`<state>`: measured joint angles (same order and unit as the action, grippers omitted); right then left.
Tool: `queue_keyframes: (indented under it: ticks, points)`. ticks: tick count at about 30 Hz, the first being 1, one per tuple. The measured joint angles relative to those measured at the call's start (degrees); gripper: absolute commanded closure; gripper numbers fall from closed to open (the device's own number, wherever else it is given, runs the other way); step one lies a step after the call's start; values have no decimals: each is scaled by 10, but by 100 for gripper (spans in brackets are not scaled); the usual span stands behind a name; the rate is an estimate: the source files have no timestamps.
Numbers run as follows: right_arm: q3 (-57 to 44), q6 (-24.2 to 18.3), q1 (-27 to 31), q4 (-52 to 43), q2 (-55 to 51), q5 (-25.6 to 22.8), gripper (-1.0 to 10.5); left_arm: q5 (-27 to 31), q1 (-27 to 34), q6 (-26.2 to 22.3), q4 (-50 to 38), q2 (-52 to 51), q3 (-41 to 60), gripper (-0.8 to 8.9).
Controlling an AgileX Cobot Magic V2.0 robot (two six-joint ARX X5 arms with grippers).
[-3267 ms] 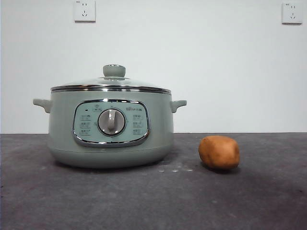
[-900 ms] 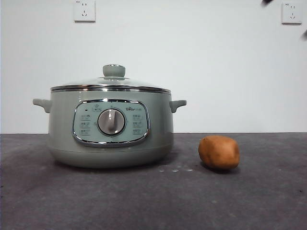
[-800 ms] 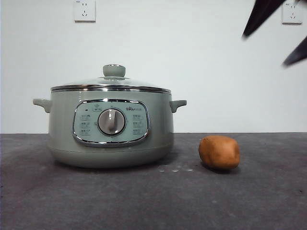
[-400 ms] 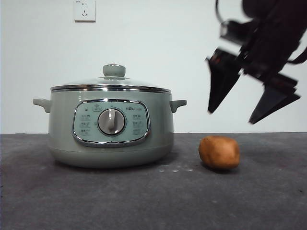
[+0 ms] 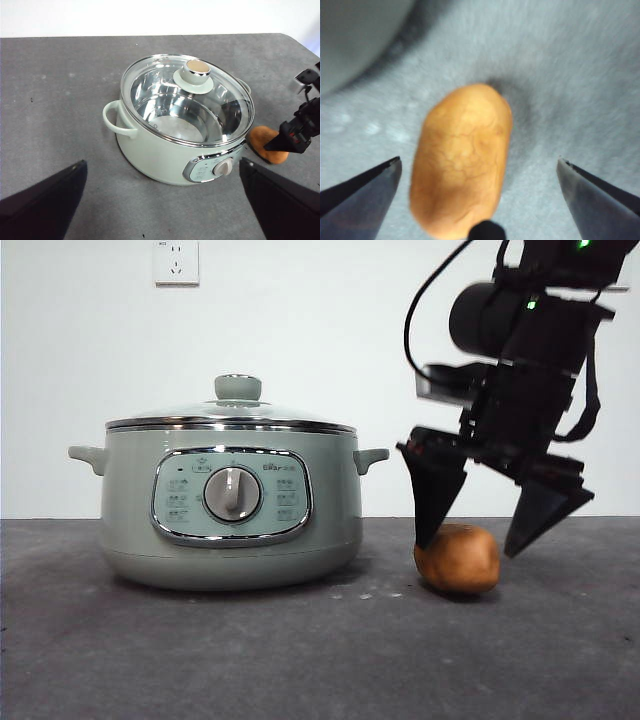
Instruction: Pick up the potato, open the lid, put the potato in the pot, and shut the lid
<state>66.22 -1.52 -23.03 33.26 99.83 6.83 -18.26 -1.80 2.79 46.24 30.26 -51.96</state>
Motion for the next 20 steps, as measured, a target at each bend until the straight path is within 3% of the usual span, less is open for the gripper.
queue_keyframes:
  ticks: [10, 14, 20]
  points:
    - [0, 0, -2, 1, 18, 12, 971, 0, 0, 0, 0, 0, 0, 153]
    - [0, 0, -2, 1, 18, 45, 958, 0, 0, 0, 0, 3, 0, 153]
    - [0, 0, -2, 9, 16, 49, 958, -1, 0, 0, 0, 15, 0, 153]
